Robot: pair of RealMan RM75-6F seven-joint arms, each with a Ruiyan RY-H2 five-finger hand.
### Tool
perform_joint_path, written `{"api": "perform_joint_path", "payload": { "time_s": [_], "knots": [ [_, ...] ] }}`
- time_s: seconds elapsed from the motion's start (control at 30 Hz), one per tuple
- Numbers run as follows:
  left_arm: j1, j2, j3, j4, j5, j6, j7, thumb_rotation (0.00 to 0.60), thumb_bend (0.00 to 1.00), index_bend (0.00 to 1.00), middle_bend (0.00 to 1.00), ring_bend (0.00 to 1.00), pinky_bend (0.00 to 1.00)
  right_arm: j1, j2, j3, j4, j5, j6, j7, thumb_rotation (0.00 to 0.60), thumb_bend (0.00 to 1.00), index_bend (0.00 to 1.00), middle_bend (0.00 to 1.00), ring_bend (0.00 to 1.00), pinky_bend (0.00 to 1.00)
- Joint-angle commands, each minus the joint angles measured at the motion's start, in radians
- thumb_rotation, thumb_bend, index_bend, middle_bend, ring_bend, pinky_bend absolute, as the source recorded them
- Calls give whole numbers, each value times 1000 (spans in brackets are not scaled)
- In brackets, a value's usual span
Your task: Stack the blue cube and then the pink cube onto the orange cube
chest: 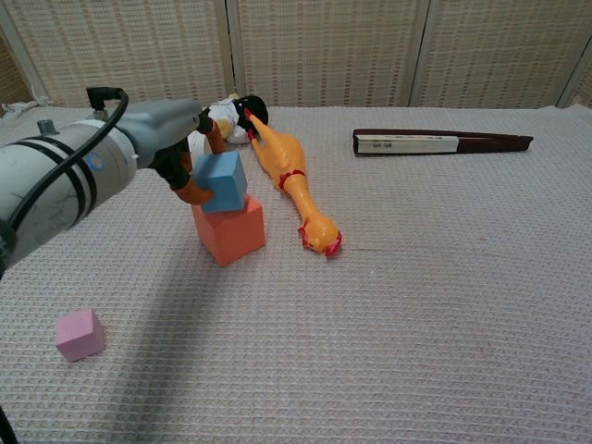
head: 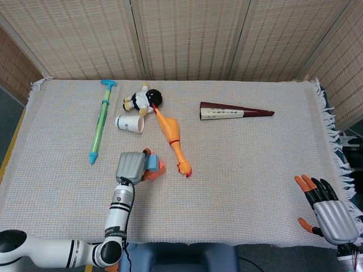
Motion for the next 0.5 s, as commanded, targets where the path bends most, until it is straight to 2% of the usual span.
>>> {"api": "perform_joint_path", "payload": {
  "time_s": [0.03, 0.3, 0.5],
  "knots": [
    [-13, -11, -8, 17, -19, 12, 6, 600, 332, 651, 1000, 1000, 1000, 0, 1, -1, 0, -1, 0, 2, 600, 116, 0, 0, 0, 0],
    [-53, -37, -34, 68, -86, 37, 34, 600, 329, 652, 1000, 1000, 1000, 3, 6, -1, 1, -2, -2, 14, 600, 115, 0, 0, 0, 0],
    [-70, -45, -32, 71, -110, 53, 46, 600, 330, 651, 1000, 1000, 1000, 3, 10, -2, 2, -3, -1, 21, 600, 116, 0, 0, 0, 0]
  ]
}}
